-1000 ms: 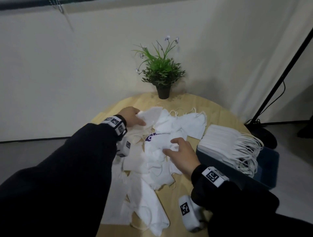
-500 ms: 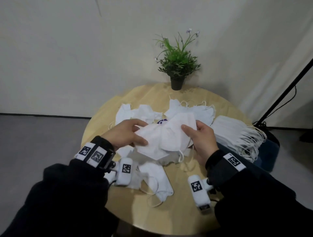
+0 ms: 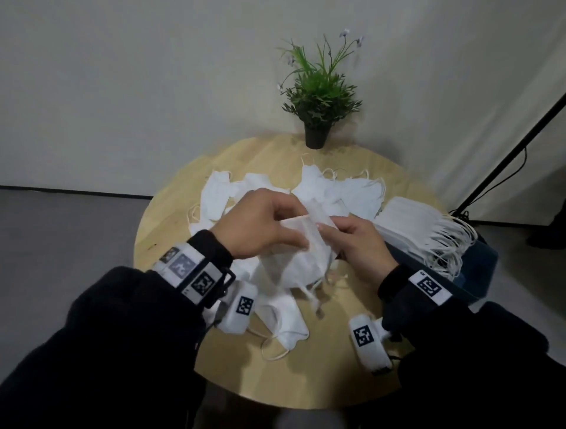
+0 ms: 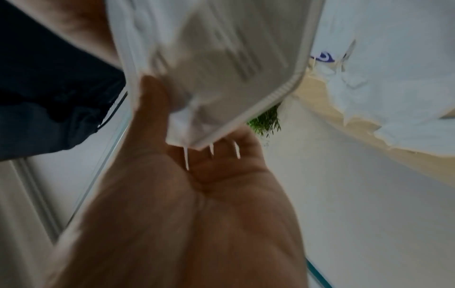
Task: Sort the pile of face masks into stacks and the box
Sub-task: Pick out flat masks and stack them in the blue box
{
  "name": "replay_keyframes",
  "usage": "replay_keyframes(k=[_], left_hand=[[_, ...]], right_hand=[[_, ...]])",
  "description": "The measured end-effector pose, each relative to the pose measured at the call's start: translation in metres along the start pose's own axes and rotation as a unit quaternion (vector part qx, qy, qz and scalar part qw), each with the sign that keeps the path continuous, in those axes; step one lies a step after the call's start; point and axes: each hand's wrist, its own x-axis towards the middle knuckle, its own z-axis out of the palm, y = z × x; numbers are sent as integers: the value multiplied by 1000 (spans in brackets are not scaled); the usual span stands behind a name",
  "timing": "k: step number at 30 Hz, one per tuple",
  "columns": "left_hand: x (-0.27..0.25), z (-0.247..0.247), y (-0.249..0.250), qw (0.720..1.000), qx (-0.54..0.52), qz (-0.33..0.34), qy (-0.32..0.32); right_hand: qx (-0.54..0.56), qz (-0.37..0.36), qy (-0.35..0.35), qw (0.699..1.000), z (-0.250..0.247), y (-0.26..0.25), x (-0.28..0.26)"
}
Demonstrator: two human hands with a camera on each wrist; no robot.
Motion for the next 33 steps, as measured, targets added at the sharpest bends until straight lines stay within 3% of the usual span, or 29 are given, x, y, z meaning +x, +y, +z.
replay_keyframes(k=[3, 8, 12, 15, 19, 21, 23, 26, 29, 33], left_hand=[[10, 15, -8, 991, 35, 39, 124], [17, 11, -7, 994, 29, 1, 107], [17, -3, -15, 988, 5, -22, 153], [16, -23, -27, 990, 20, -36, 132], [12, -30, -41, 995, 21, -64, 79], [11, -27, -43, 996, -8, -71, 61], [11, -25, -43, 996, -31, -70, 50], [11, -26, -43, 996, -54, -57, 44], [10, -25, -44, 997, -53, -53, 24], [12, -17, -49, 999, -10, -52, 5]], right_hand=[[29, 3, -17, 999, 7, -5, -3], [72, 49, -34, 996, 5, -8, -3], [-46, 65, -110, 991, -2, -2, -6], [-83, 102, -75, 988, -9, 1, -5], [58, 126, 17, 990, -13, -10, -2], [235, 137, 44, 961, -13, -16, -3], [300, 137, 27, 944, -13, -19, -4], [118, 117, 0, 986, -16, -14, -6], [-52, 91, 4, 995, -20, -10, -9], [-45, 87, 27, 995, -27, -13, -13]])
